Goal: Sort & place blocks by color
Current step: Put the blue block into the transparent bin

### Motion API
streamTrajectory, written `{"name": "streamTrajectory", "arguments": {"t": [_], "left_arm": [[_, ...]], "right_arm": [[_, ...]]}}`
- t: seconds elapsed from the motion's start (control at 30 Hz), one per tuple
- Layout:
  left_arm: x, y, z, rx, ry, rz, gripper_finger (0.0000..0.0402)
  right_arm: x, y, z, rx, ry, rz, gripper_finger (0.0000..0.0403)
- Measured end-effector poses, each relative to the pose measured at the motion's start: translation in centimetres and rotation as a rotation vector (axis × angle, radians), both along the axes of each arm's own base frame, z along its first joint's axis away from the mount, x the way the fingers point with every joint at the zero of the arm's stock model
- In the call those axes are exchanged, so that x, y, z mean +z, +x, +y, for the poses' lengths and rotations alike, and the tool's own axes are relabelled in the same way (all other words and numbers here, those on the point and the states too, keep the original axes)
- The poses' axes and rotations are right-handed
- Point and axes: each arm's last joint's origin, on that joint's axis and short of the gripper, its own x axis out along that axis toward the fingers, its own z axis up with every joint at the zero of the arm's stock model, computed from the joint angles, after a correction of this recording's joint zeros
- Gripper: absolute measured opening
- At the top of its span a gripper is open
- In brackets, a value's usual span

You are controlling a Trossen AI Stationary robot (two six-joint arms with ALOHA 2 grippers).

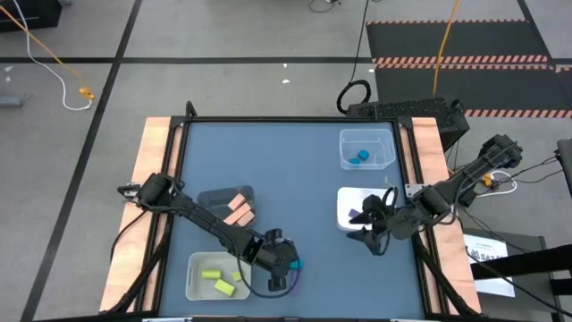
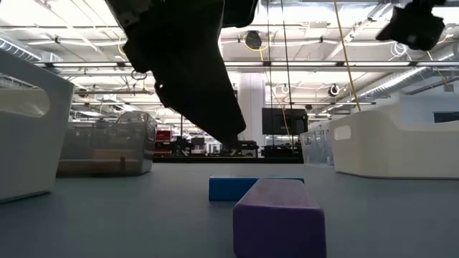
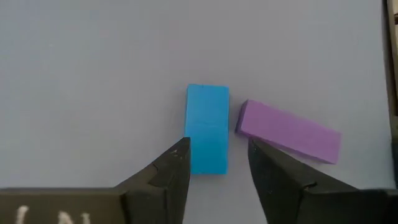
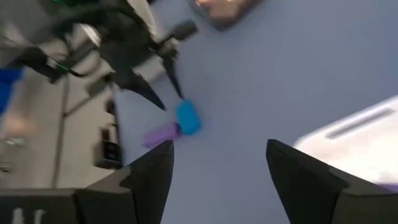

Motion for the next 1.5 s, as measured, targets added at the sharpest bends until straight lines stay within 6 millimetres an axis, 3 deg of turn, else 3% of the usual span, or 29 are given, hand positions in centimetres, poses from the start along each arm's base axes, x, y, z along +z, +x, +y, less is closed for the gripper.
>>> {"name": "streamTrajectory", "arguments": {"t": [0.23,0.4,0.57,0.93,1.2,1.5], "left_arm": [[-0.1,-0.1,0.1,-0.061,0.056,0.002,0.0263],[-0.6,0.0,0.1,-0.153,0.125,0.006,0.029],[-2.2,0.5,0.1,-0.172,0.13,0.017,0.0269],[-3.7,1.3,0.5,-0.161,0.146,0.006,0.0196],[-3.4,1.4,1.4,-0.095,0.114,0.035,0.0131],[-2.9,2.2,2.9,0.113,-0.001,0.021,0.013]], "right_arm": [[1.1,0.6,0.4,0.001,0.075,-0.116,0.0244],[1.5,0.9,0.6,0.001,0.103,-0.159,0.0244],[1.6,0.9,0.6,0.001,0.111,-0.17,0.0244],[1.6,0.9,0.6,0.0,0.111,-0.168,0.0244],[1.5,0.9,0.6,0.001,0.106,-0.164,0.0244],[1.5,0.9,0.6,0.001,0.106,-0.164,0.0244]]}}
